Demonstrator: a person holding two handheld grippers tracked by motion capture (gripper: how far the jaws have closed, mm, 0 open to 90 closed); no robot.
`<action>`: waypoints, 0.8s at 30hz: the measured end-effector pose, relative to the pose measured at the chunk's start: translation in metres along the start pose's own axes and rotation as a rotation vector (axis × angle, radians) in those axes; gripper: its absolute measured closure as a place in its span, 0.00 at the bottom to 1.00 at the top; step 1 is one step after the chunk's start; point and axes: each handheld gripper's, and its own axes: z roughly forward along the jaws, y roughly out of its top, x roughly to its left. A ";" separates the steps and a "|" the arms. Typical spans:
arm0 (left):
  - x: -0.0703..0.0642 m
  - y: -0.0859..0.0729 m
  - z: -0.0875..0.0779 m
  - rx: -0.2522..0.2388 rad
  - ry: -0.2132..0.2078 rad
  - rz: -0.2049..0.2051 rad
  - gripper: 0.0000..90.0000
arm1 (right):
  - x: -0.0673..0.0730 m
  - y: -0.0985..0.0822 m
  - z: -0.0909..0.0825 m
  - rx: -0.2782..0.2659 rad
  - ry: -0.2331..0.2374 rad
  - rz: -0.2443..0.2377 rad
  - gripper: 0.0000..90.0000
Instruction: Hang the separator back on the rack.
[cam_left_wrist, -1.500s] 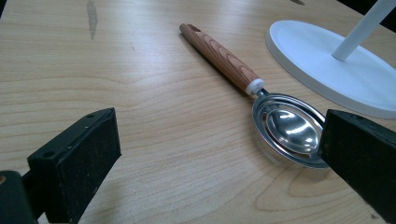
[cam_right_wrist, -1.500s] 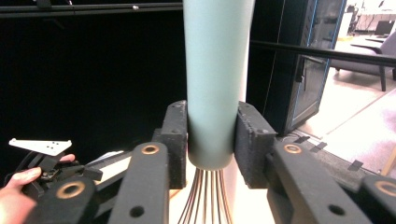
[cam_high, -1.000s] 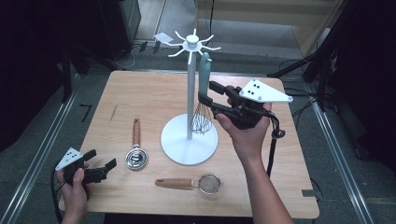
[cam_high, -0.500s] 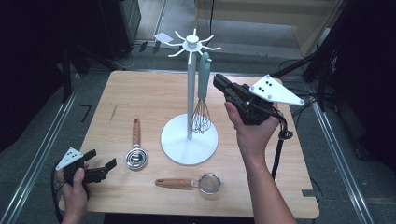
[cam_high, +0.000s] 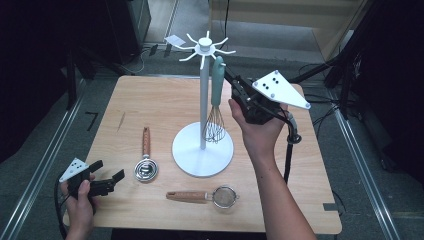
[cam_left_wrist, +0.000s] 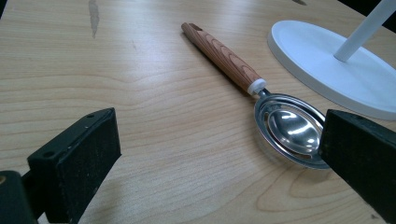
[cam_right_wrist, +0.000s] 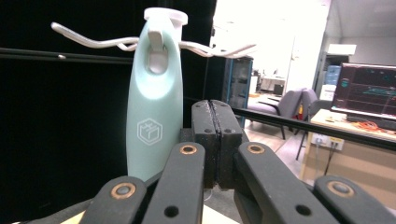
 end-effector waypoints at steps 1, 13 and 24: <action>0.000 0.000 0.000 -0.001 0.000 0.000 0.00 | 0.000 0.000 0.000 -0.002 0.012 0.000 1.00; 0.000 0.000 0.000 0.000 0.002 0.000 0.00 | 0.006 0.005 -0.003 -0.016 0.039 -0.017 1.00; 0.000 0.000 0.000 0.001 0.001 -0.001 0.00 | 0.019 0.010 -0.005 -0.029 0.069 -0.030 1.00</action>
